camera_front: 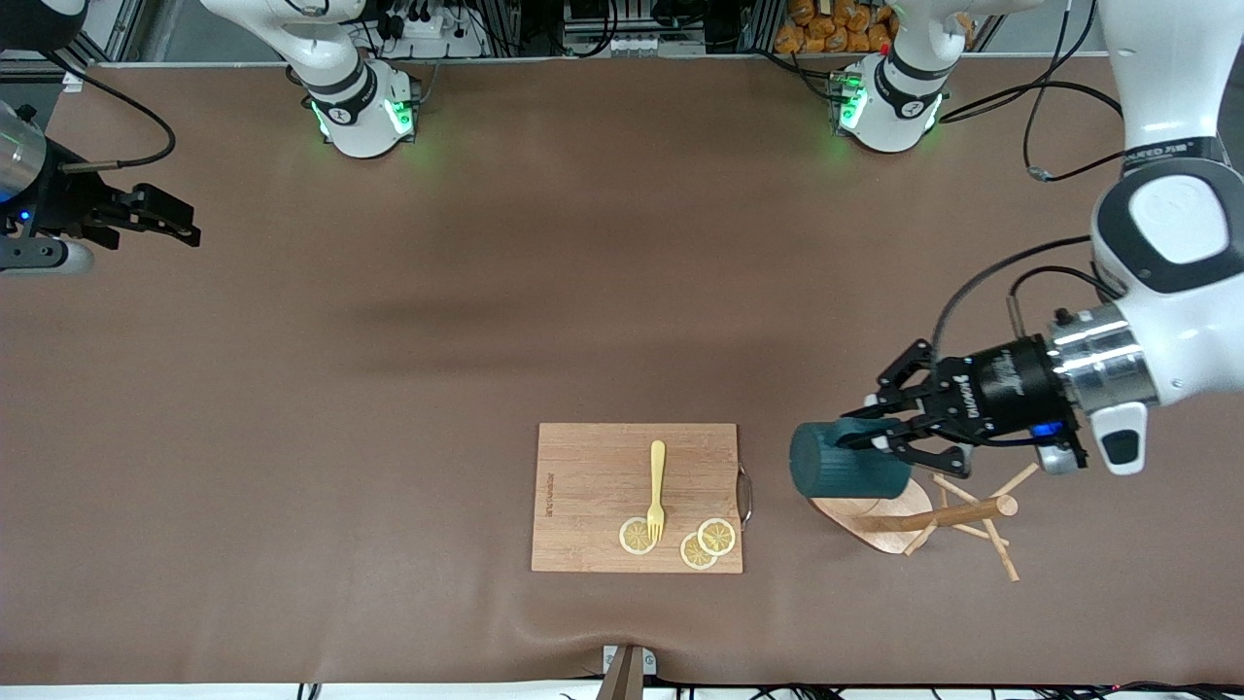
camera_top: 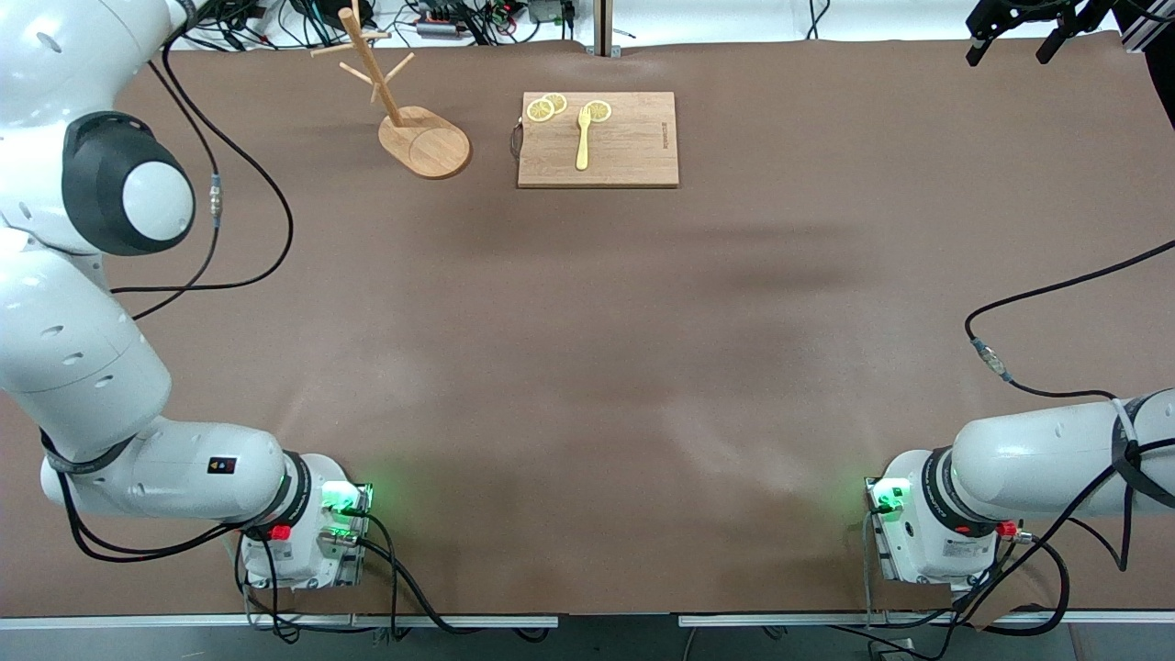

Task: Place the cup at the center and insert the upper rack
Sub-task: 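Hook the mug handle onto a mug tree peg with the left gripper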

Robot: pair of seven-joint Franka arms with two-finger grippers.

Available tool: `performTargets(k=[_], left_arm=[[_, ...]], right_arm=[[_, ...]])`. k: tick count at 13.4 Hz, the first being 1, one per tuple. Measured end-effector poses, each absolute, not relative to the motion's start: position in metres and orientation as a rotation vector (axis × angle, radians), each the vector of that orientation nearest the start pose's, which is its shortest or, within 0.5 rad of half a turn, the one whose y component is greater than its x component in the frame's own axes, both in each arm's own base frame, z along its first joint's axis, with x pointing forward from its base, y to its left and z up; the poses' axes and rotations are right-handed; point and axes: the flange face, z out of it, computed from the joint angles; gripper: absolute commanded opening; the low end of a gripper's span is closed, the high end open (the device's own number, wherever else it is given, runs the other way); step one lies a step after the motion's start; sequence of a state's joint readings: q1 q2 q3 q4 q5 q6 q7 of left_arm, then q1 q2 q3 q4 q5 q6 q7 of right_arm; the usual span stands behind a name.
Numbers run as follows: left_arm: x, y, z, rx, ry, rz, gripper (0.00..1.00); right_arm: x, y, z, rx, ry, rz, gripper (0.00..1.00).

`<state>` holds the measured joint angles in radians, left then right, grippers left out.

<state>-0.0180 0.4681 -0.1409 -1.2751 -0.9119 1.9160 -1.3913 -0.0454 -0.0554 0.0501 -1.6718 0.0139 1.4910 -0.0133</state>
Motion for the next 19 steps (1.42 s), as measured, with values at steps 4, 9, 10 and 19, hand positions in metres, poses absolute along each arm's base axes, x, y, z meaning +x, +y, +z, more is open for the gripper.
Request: performTargets(k=[4,9,10,19], left_arm=[[0.713,-0.116,0.501,1.671,1.469,-0.718,0.0],[0.716,-0.081,0.465,1.705,1.366,-0.78,0.0],[0.717,-0.075,0.458,1.702,1.348,-0.799,0.0],[0.722,-0.022,0.41,1.634,1.273,-0.862,0.0]], right_arm=[[0.526,0.005,0.601,-3.124,-0.028,0.196,1.0],[0.526,0.005,0.601,-3.124,-0.029,0.197,1.0],[0.526,0.005,0.601,-3.124,-0.028,0.197,1.0],[0.526,0.005,0.601,-3.124,-0.028,0.197,1.0]])
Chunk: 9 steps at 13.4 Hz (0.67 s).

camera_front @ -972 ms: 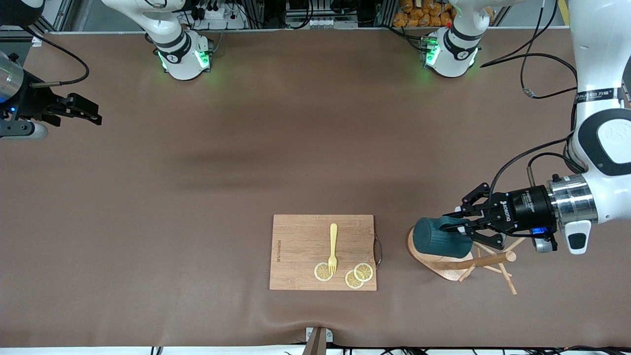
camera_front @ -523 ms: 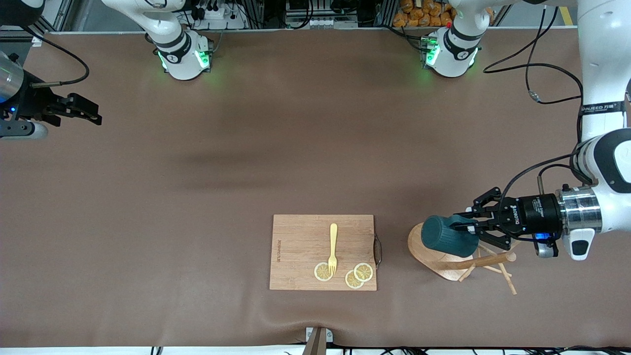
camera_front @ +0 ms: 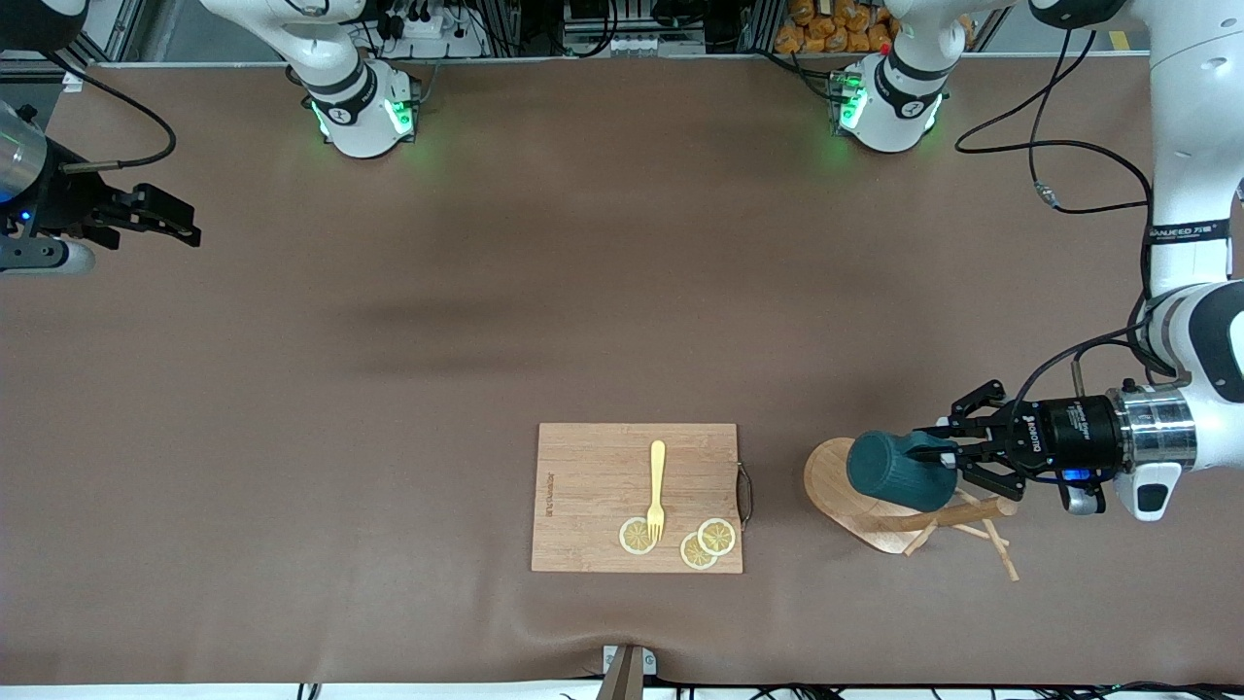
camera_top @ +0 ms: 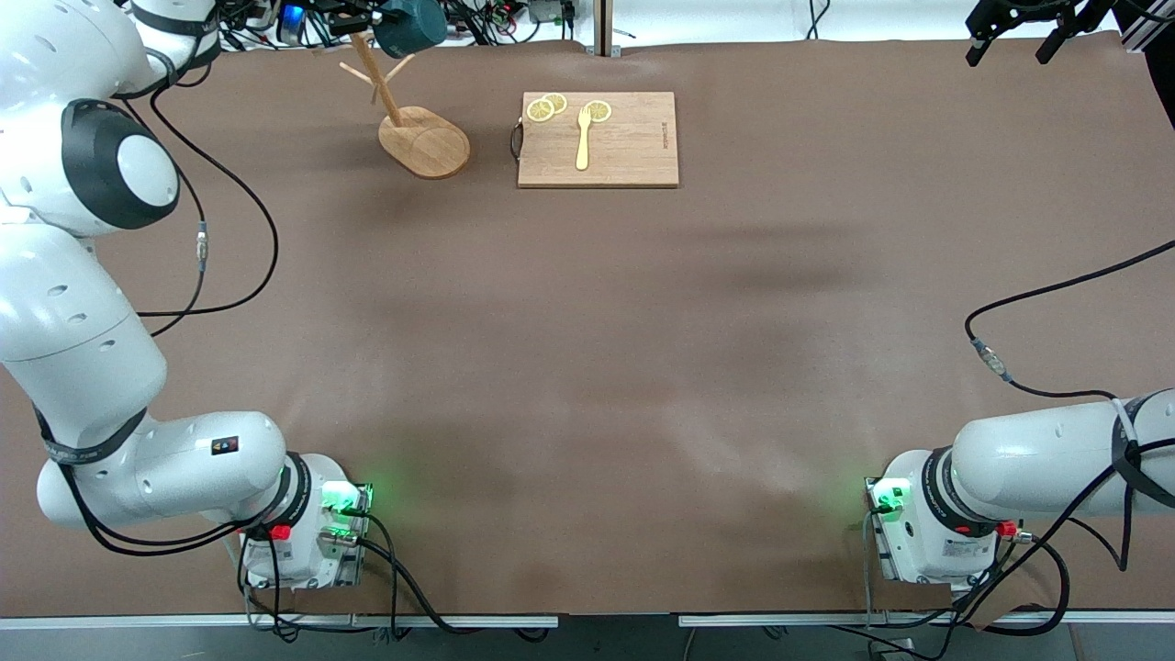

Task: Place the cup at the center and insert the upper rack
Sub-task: 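Hook the mug handle onto a mug tree peg with the left gripper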

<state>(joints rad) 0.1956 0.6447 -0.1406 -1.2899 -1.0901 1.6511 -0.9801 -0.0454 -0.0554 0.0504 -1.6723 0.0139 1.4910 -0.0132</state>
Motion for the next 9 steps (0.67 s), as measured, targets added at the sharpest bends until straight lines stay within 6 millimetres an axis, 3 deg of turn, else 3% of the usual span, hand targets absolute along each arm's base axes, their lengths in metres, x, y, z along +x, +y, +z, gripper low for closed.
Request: performTargets(k=[3,9], left_arm=[[0.721,-0.005,0.395,1.624,1.234,-0.875,0.0],[0.722,0.01,0.375,1.597,1.187,-0.863,0.0]], right_arm=[[0.526,0.005,0.601,-3.124,-0.028,0.197,1.0],[0.526,0.005,0.601,-3.124,-0.029,0.197,1.0]])
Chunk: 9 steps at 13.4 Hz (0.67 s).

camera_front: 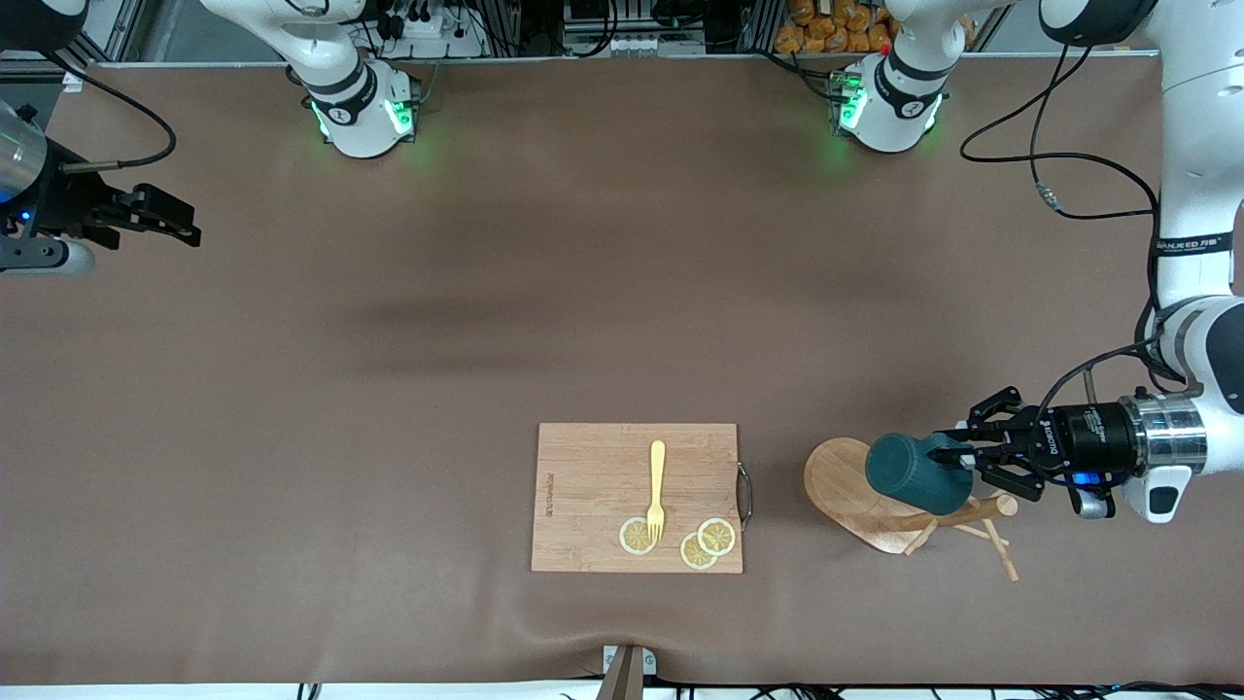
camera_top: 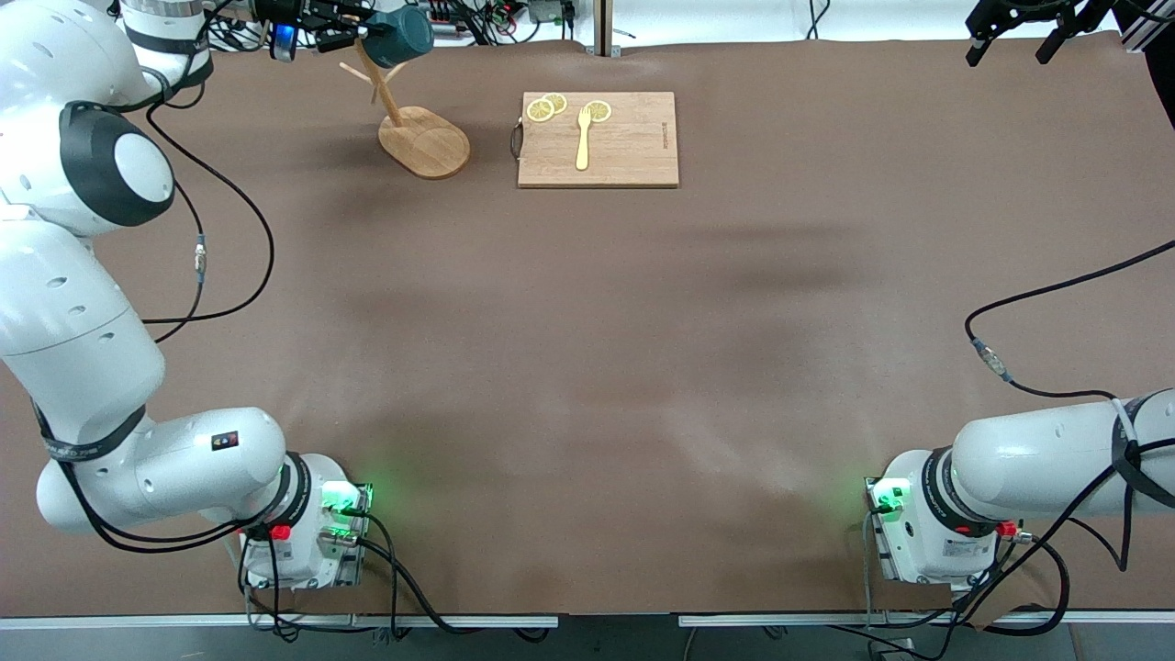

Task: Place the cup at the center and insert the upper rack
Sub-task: 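Hook the mug handle onto a mug tree peg with the left gripper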

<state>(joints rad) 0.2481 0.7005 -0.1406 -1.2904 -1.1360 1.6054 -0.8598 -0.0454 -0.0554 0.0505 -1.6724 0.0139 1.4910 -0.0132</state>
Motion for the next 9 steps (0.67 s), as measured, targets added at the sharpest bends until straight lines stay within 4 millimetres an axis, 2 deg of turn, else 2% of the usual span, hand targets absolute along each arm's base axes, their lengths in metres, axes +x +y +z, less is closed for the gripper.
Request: performTargets(k=[4,9], left_arm=[[0.723,0.019,0.36,1.573,1.176,-0.875,0.0],[0.723,0.021,0.356,1.575,1.166,-0.867,0.0]], right_arm=[[0.526,0.005,0.601,-3.124,-0.029,0.197,1.0],[0.526,0.005,0.601,-3.124,-0.029,0.197,1.0]])
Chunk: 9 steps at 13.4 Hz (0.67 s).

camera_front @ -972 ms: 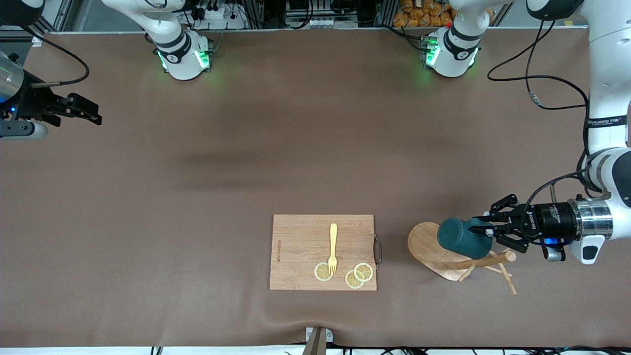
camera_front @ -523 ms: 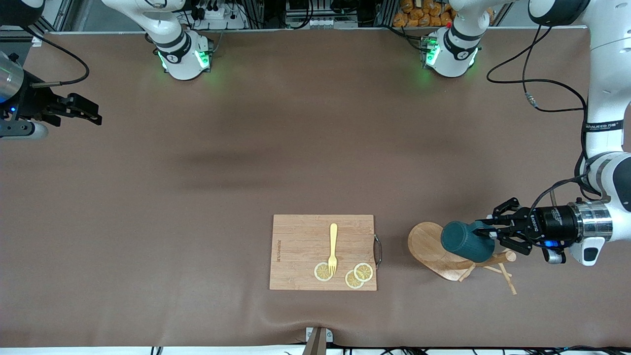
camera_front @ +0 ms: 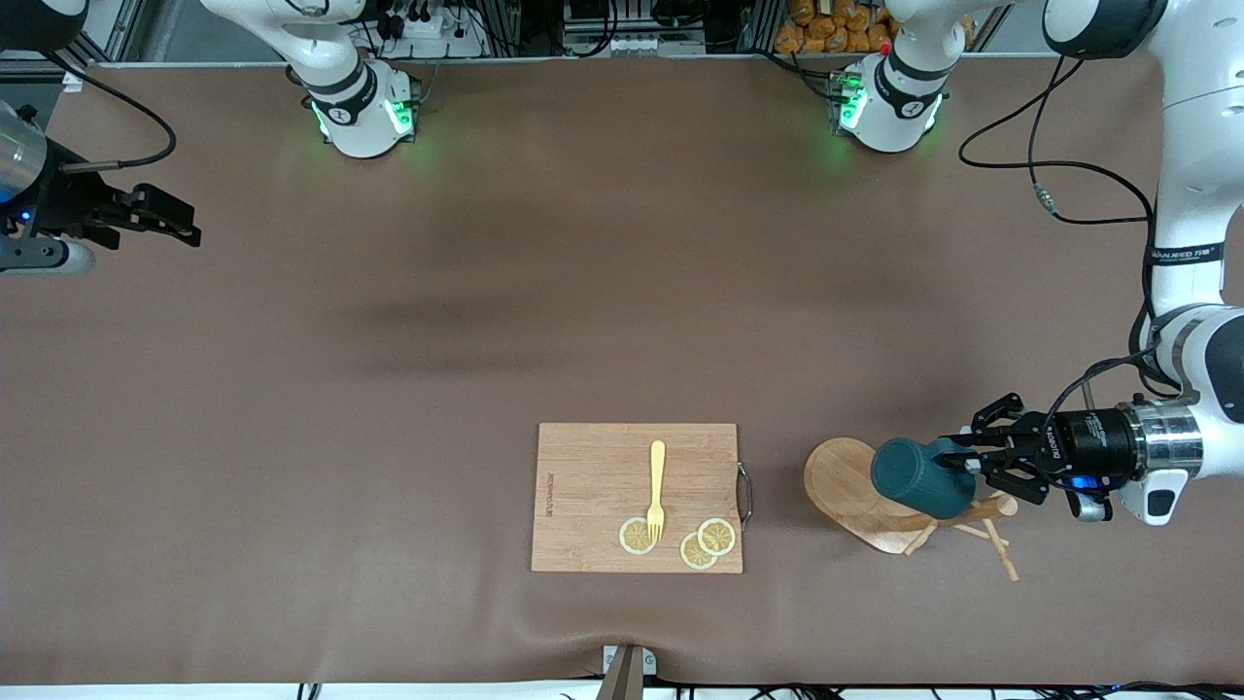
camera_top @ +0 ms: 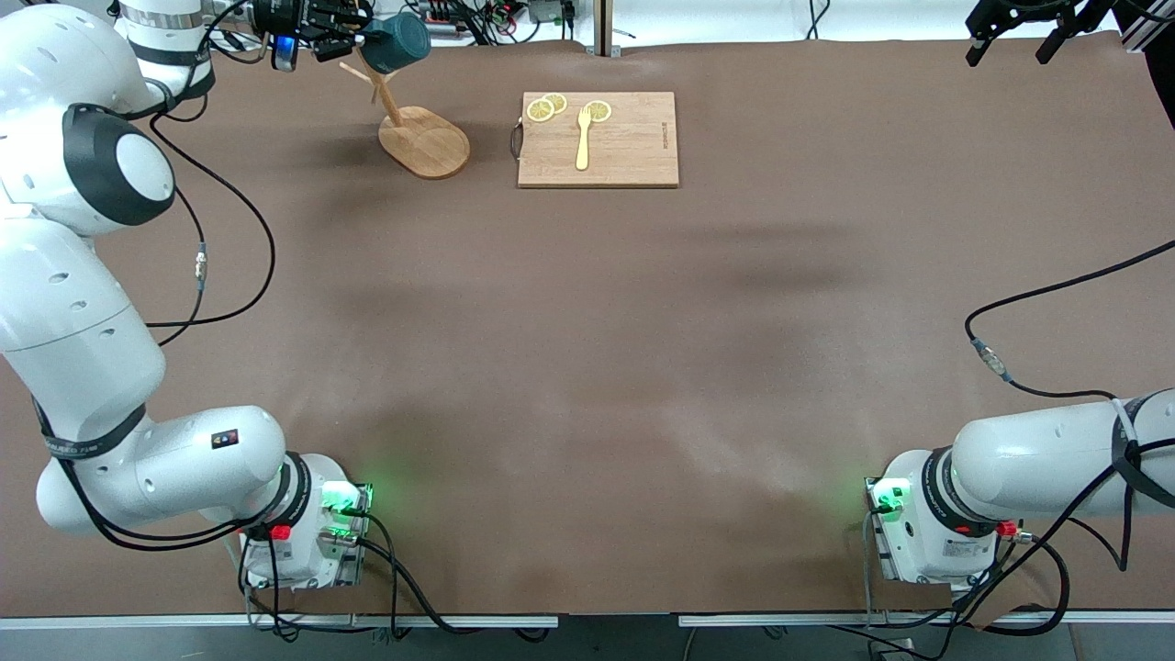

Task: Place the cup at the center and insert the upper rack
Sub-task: 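Hook the mug handle onto a mug tree peg with the left gripper, then open the left gripper and pull it away from the hanging mug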

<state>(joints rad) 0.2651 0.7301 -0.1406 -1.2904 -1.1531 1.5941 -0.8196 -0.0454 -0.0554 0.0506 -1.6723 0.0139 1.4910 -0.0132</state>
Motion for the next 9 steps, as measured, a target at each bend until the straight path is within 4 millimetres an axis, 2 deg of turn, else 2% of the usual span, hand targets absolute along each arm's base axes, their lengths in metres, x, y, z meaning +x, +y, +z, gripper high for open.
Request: performTargets(k=[9], left_arm=[[0.722,0.039,0.345,1.559,1.176,-0.855,0.0]], right_arm=[[0.526,0.005,0.601,-3.124,-0.029,0.197,1.0]])
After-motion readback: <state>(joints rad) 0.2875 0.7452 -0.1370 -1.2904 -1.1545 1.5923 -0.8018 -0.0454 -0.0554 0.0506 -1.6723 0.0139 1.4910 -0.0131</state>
